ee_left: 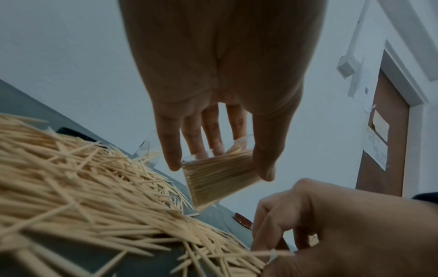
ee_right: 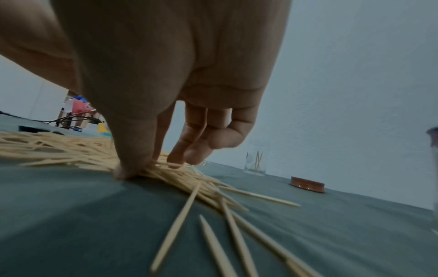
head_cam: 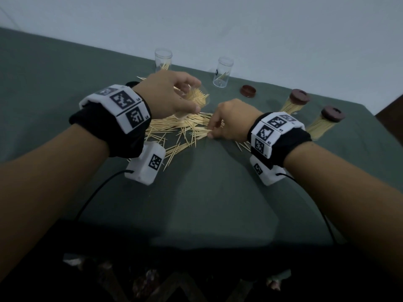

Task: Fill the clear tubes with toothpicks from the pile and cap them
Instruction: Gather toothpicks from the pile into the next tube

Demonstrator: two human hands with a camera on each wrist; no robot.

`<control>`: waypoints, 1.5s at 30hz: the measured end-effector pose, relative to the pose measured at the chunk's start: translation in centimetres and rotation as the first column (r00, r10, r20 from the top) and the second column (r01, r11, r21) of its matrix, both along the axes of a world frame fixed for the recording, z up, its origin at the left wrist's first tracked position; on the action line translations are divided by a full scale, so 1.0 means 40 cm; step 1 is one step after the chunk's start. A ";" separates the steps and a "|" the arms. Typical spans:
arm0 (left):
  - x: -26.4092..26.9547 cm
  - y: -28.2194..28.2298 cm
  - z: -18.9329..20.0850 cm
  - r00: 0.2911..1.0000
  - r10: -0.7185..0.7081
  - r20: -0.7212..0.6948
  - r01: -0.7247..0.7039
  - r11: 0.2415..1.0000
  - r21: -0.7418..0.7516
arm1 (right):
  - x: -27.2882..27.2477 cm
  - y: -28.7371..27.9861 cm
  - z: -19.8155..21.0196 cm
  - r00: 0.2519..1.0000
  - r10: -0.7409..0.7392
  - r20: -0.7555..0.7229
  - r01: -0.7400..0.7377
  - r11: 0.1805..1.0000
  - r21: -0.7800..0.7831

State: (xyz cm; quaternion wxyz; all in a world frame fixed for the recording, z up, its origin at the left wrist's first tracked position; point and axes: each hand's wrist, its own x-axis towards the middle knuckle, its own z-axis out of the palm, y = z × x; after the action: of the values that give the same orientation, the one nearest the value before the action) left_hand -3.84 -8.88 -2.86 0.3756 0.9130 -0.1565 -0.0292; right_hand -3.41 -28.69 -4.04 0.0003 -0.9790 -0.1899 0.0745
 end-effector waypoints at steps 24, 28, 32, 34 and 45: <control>0.013 0.024 0.005 1.000 0.028 0.000 -0.028 0.999 -0.029 | 0.036 0.013 0.004 0.998 -0.036 -0.053 0.036 0.999 0.001; 0.015 0.027 0.005 0.999 0.040 -0.004 -0.040 0.999 -0.035 | 0.044 0.016 0.003 0.997 -0.011 -0.079 0.010 1.000 -0.004; 0.015 0.029 0.004 0.999 0.046 -0.001 -0.046 0.998 -0.033 | 0.037 0.021 0.004 0.999 0.001 -0.045 0.001 0.999 0.052; 0.015 0.031 0.005 0.999 0.047 -0.001 -0.047 0.998 -0.033 | 0.030 0.023 0.004 0.999 0.025 -0.020 -0.023 0.998 0.058; 0.019 0.034 0.001 0.998 0.061 0.013 -0.060 0.998 -0.022 | 0.030 0.024 0.002 0.993 0.110 0.043 -0.111 0.994 0.020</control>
State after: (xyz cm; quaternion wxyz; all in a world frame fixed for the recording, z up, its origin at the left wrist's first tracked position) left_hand -3.08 -7.53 -2.82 0.3852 0.9133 -0.1317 -0.0099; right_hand -2.21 -27.72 -3.95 0.0033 -0.9682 -0.2448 0.0519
